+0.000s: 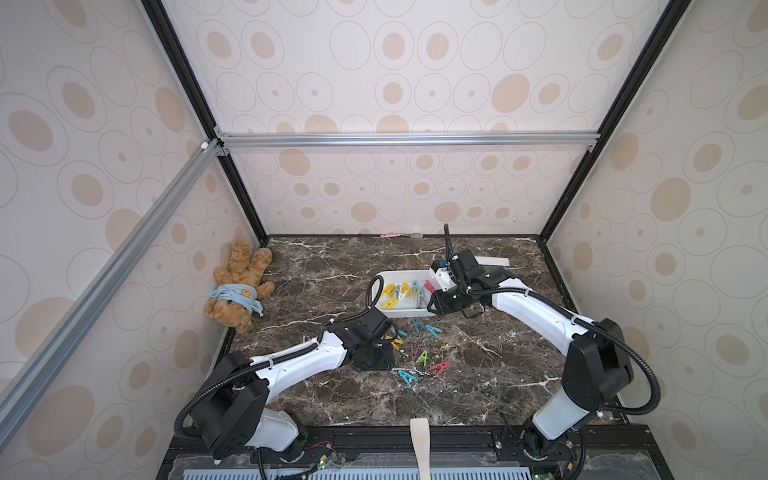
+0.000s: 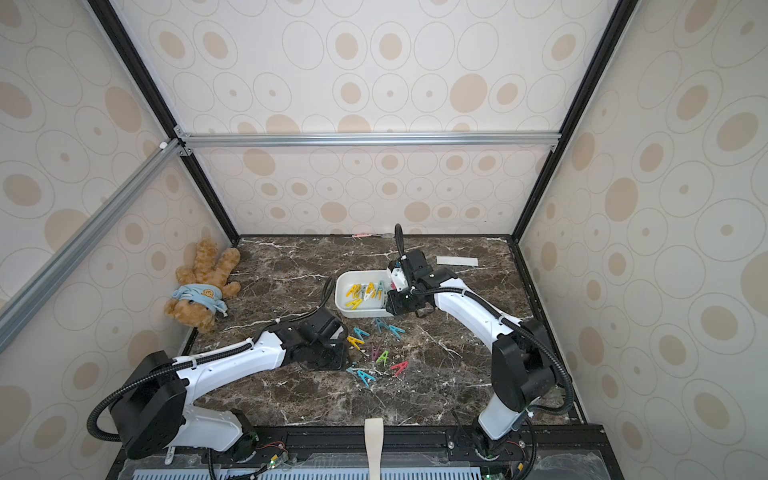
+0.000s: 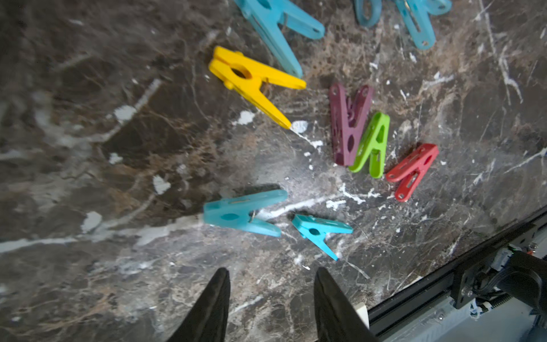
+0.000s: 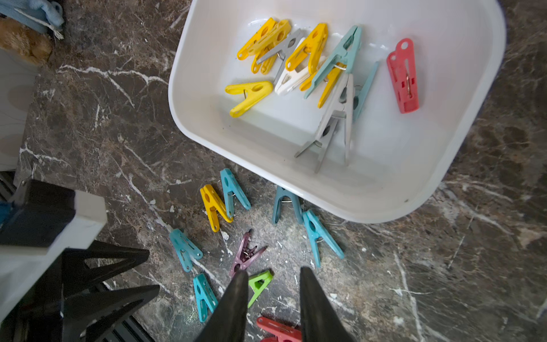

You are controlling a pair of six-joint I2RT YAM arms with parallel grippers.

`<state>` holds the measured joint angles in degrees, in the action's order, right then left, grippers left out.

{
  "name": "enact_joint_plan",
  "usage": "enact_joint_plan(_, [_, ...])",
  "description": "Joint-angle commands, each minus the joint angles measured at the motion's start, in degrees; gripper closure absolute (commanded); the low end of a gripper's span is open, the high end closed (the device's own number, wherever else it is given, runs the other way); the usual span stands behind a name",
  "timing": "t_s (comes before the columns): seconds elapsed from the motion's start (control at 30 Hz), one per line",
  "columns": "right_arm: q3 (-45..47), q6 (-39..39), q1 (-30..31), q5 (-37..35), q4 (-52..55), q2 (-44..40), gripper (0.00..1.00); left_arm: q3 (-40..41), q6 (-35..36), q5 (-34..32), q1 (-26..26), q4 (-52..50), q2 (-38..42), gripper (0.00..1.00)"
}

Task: Put the clothespins into the storage box
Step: Place the clothespin in the storage box, then pick up the clothespin from the center of the board.

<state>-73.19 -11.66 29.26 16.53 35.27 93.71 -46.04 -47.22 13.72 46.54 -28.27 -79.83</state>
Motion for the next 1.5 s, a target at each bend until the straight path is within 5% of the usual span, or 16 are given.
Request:
enact_joint_plan(0.0, [2.48, -1.21, 0.3, 1.42, -3.79, -0.82, 0.68, 1.13, -7.91, -1.69, 2.11, 0.46, 0.44, 0.55])
enact_joint_plan(0.97, [1.75, 0.07, 0.29, 3.68, -5.03, 1.84, 0.68, -3.83, -14.61, -13.45, 4.26, 1.75, -12.27, 0.65])
enact_joint_plan(1.47, [0.61, 0.26, 0.29, 3.54, -4.33, 1.89, 0.68, -4.8, -11.08, -14.37, 4.26, -1.06, -13.6, 0.85])
